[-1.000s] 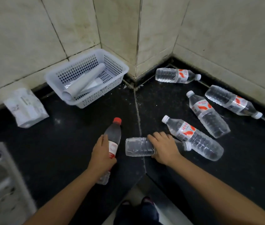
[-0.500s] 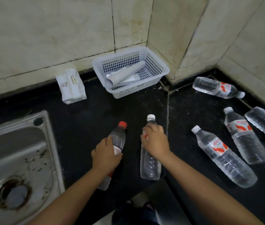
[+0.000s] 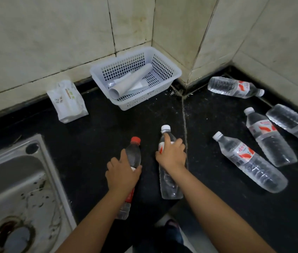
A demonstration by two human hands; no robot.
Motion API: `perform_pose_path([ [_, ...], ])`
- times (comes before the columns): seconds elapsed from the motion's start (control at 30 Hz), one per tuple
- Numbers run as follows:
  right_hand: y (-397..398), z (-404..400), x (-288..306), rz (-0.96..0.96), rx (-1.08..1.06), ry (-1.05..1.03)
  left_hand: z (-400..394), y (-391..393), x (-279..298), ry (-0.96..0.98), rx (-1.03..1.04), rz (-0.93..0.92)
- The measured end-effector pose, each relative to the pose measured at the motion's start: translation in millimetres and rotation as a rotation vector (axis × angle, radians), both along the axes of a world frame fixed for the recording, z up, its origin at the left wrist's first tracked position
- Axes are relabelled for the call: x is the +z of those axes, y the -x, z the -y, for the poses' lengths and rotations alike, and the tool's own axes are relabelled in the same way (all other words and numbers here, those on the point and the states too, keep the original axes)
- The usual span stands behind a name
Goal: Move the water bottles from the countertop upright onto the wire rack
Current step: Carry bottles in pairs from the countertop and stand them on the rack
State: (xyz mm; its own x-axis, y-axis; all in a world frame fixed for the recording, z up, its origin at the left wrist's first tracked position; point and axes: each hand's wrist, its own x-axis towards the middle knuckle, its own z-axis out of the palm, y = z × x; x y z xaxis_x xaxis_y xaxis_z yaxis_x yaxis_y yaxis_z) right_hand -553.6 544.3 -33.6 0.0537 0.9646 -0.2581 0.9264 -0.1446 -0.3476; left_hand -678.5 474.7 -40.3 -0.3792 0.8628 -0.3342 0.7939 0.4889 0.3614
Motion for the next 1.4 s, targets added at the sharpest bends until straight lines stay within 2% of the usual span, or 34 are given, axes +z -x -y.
perform_pose_path([
  [0.17, -13.1, 22.9, -3.0, -0.031, -0.014, -0.038, 0.6, 5.9, 5.6, 0.005, -0.068, 0.017],
  [0.33, -57.2, 73.4, 1.7, -0.108, -0.056, -0.148, 8.9, -25.8, 30.3, -0.150, -0.349, -0.068],
  [0.43, -93.2, 103.5, 13.8, -0.115, -0.113, -0.225, 7.0, -70.5, 50.5, -0.268, -0.514, -0.052],
  [0.67, -205.6, 200.5, 69.4, -0.055, -0.509, -0.509, 45.3, -224.8, 88.3, -0.465, -0.935, 0.057],
  [0.77, -261.5, 270.7, 90.8, 0.026, -0.689, -0.598, 102.0, -299.3, 101.1, -0.529, -1.111, 0.129],
  [0.9, -330.8, 401.8, 107.1, 0.140, -0.895, -0.671, 219.6, -387.8, 116.0, -0.597, -1.308, 0.259],
  [1.0, -362.7, 486.8, 115.8, 0.198, -1.002, -0.672, 293.3, -434.4, 121.0, -0.550, -1.366, 0.354],
  [1.13, -421.3, 649.5, 144.9, 0.368, -1.204, -0.682, 439.1, -511.4, 148.0, -0.548, -1.531, 0.498],
  [1.27, -465.1, 755.7, 184.8, 0.508, -1.308, -0.699, 538.0, -568.1, 181.7, -0.685, -1.640, 0.650],
  [1.4, -514.5, 826.3, 223.9, 0.624, -1.359, -0.756, 601.8, -627.8, 210.3, -0.724, -1.705, 0.722],
])
